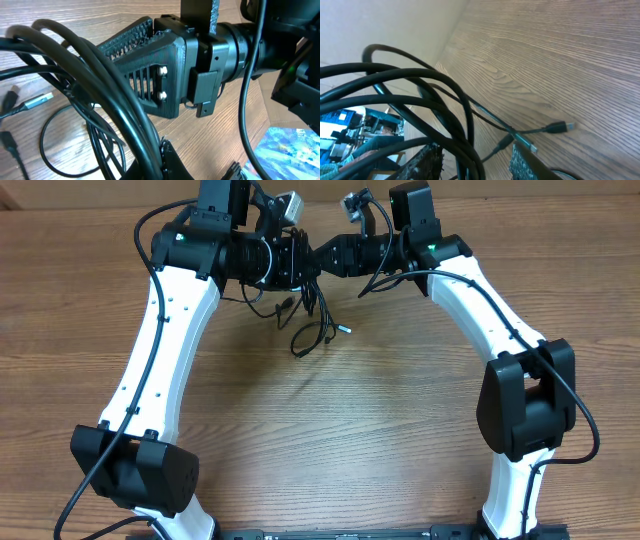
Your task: Untangle cables
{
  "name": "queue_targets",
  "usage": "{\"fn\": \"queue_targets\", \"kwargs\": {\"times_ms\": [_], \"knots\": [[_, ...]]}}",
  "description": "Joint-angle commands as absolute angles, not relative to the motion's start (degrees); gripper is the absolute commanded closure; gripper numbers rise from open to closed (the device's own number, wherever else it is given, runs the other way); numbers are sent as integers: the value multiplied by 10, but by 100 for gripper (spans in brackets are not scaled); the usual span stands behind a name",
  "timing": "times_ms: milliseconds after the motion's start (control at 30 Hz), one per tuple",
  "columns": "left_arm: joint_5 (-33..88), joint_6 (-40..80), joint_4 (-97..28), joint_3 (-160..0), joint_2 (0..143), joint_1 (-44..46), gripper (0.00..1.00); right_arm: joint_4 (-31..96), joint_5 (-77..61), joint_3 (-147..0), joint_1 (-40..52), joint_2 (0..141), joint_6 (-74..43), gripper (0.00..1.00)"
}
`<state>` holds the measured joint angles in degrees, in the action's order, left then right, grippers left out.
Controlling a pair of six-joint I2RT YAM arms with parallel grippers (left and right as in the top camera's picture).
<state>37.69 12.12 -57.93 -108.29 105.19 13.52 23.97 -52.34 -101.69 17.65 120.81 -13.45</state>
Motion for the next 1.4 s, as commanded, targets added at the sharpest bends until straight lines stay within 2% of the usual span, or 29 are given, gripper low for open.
{"fn": "queue_targets", "kwargs": {"times_ms": [0, 100, 333, 500, 867, 1000, 1233, 1367], "knots": [[394, 129, -576, -1083, 1056, 139, 96, 225, -546, -1029, 180, 1184, -136, 57], [398, 129, -579, -1082, 1056, 139, 96, 200, -569, -1029, 180, 1184, -138, 57], [459, 125, -591, -1082, 1056, 139, 96, 213, -379, -1029, 180, 1184, -138, 57], [535, 112, -591, -1082, 1056, 139, 96, 218, -299, -1028, 180, 1186, -137, 57], [555, 96, -591, -1082, 1056, 119, 96, 395, 42, -1028, 145, 1187, -135, 56], [553, 88, -591, -1082, 1056, 98, 96, 441, 71, -1028, 110, 1187, -133, 53], [549, 88, -597, -1082, 1056, 45, 96, 475, 70, -1028, 34, 1187, -133, 52], [526, 90, -611, -1082, 1056, 19, 96, 491, 29, -1028, 2, 1187, -133, 51]]}}
